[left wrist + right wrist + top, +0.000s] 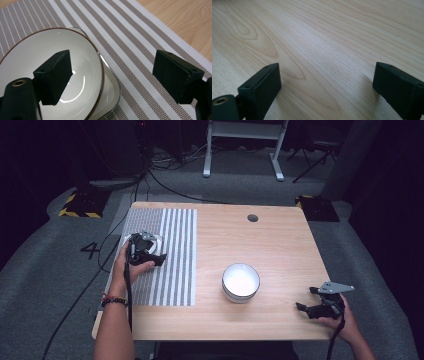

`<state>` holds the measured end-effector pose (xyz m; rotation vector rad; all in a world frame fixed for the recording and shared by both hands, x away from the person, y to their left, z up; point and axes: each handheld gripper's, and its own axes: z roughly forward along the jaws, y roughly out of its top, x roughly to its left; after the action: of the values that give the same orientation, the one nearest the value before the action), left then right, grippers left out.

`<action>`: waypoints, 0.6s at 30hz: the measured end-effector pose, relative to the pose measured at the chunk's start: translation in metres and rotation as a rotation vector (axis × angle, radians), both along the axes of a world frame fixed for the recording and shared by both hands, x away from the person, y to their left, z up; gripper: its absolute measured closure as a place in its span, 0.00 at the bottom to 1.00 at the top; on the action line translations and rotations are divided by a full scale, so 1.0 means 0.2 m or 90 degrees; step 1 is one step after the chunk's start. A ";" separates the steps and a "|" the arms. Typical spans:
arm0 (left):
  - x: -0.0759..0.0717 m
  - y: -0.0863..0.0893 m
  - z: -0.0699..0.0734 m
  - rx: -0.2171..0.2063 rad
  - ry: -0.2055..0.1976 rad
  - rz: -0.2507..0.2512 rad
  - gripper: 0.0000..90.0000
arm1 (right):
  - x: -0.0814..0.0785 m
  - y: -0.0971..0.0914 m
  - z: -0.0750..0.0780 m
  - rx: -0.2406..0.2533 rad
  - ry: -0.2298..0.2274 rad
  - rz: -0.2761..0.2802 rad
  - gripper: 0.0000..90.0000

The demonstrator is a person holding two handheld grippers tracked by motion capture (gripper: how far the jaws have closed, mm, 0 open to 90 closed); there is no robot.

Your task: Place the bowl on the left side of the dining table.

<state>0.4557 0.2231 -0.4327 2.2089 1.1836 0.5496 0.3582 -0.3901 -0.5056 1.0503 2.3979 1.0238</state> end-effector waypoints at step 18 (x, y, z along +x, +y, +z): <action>-0.09 -0.15 0.05 -0.004 -0.022 -0.054 0.19 | 0.00 0.00 0.00 0.000 0.000 0.000 0.09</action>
<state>0.4382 0.1927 -0.4233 2.2234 1.0672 0.5461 0.3582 -0.3901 -0.5056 1.0513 2.3976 1.0240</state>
